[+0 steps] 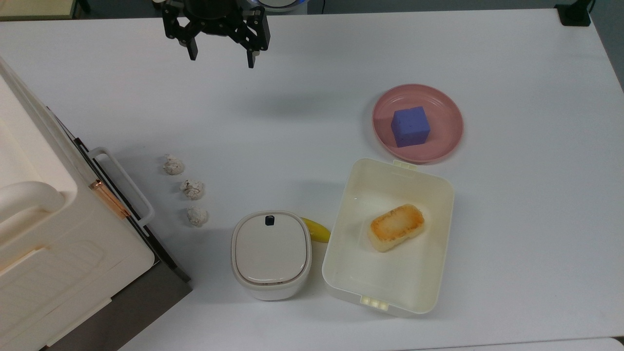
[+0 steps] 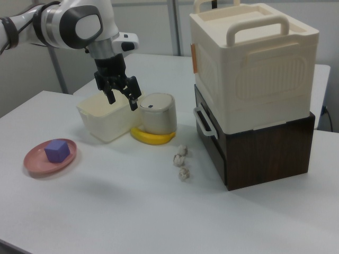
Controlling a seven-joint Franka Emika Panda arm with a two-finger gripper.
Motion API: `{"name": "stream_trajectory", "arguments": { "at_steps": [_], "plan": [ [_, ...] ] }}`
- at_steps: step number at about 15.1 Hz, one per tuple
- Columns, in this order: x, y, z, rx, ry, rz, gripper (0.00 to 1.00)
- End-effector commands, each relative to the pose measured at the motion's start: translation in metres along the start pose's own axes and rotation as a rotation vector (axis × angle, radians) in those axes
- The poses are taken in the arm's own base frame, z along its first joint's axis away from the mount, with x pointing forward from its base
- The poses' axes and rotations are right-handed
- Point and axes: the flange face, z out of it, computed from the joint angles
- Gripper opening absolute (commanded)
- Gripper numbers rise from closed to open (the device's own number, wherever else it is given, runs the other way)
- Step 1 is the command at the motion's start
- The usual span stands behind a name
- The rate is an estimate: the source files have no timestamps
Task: Put the cube on the table
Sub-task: 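Move the open gripper from rest toward the pink plate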
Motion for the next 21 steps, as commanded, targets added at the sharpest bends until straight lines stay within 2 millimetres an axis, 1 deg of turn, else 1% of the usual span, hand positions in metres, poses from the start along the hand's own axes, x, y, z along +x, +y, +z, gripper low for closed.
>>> {"name": "stream_trajectory", "arguments": {
  "at_steps": [1, 13, 15, 17, 19, 21],
  "plan": [
    [-0.012, -0.002, -0.002, 0.016, -0.056, -0.015, 1.00],
    [-0.011, -0.006, 0.002, 0.017, -0.059, -0.027, 1.00],
    [-0.011, -0.017, 0.010, 0.031, -0.070, -0.041, 1.00],
    [-0.015, -0.051, 0.014, 0.048, -0.082, -0.095, 1.00],
    [-0.021, -0.087, 0.023, 0.050, -0.096, -0.159, 1.00],
    [-0.025, -0.122, 0.038, 0.049, -0.121, -0.218, 1.00]
  ]
}}
